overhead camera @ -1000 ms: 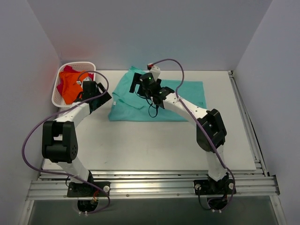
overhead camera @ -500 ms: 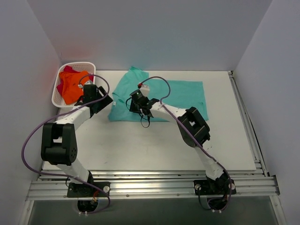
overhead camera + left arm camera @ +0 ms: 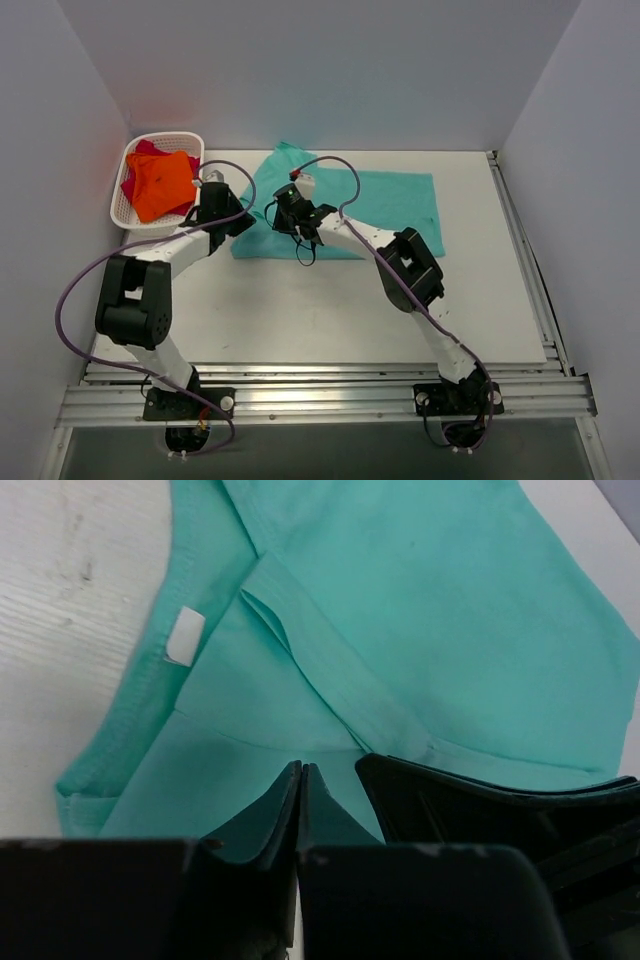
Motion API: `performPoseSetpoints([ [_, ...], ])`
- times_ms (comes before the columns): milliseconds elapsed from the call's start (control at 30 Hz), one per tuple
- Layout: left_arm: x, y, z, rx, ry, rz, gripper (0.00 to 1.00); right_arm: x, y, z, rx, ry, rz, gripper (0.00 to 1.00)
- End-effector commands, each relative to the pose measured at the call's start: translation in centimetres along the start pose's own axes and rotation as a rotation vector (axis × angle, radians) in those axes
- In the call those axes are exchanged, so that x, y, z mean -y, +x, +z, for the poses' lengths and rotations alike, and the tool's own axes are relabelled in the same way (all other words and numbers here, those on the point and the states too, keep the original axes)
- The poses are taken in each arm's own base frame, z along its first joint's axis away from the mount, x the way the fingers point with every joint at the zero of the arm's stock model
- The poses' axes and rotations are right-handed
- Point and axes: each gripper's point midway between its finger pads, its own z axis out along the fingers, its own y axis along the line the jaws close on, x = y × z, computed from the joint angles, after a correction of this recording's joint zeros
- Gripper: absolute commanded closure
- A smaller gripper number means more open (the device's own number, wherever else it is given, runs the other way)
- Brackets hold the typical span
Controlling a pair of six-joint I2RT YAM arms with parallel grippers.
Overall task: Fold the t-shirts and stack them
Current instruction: Fold the tshirt
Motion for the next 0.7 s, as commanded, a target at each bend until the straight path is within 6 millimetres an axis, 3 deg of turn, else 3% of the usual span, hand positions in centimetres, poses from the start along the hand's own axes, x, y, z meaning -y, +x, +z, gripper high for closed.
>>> performPoseSetpoints([
  [0, 1.5, 0.8, 1.5, -0.008, 0.058, -0.004, 0.96, -0.3, -0.9, 0.6, 0.011, -0.006, 0.015, 0.77],
  [267, 0.5, 3.0, 3.4, -0.047, 0.038, 0.0, 0.98, -0.2, -0.1, 2.0, -0.012, -0.016, 0.022, 0.99],
  [667, -2.1, 5.4, 5.7, -0.104, -0.033, 0.001, 0.98, 0.1, -0.2, 3.1, -0.033, -0.011, 0.028, 1.0],
])
